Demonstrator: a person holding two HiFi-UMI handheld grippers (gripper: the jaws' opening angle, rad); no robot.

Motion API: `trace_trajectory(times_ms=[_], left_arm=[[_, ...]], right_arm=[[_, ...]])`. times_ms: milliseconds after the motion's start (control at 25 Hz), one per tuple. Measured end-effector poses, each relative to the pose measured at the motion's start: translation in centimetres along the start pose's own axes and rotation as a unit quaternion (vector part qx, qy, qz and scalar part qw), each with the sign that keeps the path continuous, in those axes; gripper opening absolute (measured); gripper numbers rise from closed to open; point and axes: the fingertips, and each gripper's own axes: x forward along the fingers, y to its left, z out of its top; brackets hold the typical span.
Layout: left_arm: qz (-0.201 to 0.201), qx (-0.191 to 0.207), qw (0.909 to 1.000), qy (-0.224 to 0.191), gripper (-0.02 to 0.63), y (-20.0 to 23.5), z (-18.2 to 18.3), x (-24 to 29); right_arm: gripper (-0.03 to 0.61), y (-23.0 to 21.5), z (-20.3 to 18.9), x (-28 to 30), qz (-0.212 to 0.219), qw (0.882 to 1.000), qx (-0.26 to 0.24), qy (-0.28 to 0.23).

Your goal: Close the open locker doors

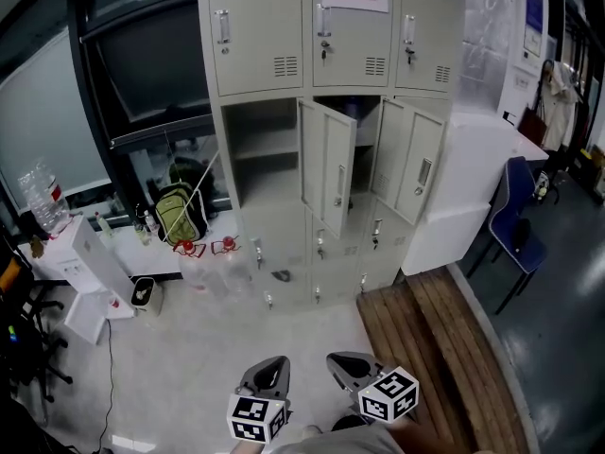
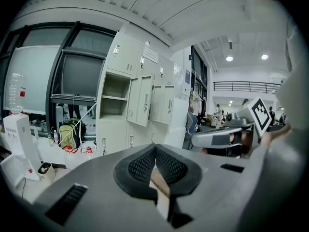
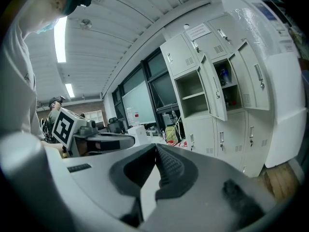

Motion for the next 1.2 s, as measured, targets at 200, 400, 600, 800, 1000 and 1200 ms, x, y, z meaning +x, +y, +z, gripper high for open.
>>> trace_trajectory(times_ms=[200,400,600,800,1000,1200], left_arm=[[-0.003,-0.003,1.0,0.002,0.017,0.8,-0.5,-0.1],[-0.007,-0.003,1.0,-0.003,0.017,0.9,-0.1,0.7],[-0.005,-0.006,1.0,-0.004,0.017,1.5,0.4,2.2],[-0.004,-0.004,1.0,-0.003,0.017,2.2,1.3,4.7],[0.002,-0.006,1.0,-0.003,0.017,3.6,2.2,8.2],[0.0,-0.004,1.0,-0.007,0.017,4.4,3.7,12.2]], right_arm=[[0.028,-0.1,-0.3,0.5,-0.008,1.0,0.009,0.0],[0.028,-0.6,0.1,1.1,-0.006,1.0,0.01,-0.004],[0.028,-2.0,0.5,2.2,-0.004,1.0,0.012,-0.008],[0.028,-4.2,1.2,3.7,0.0,1.0,0.018,-0.01],[0.028,-7.5,2.2,5.9,0.006,1.0,0.02,-0.01],[0.028,-11.2,4.0,7.8,0.007,1.0,0.018,-0.017]])
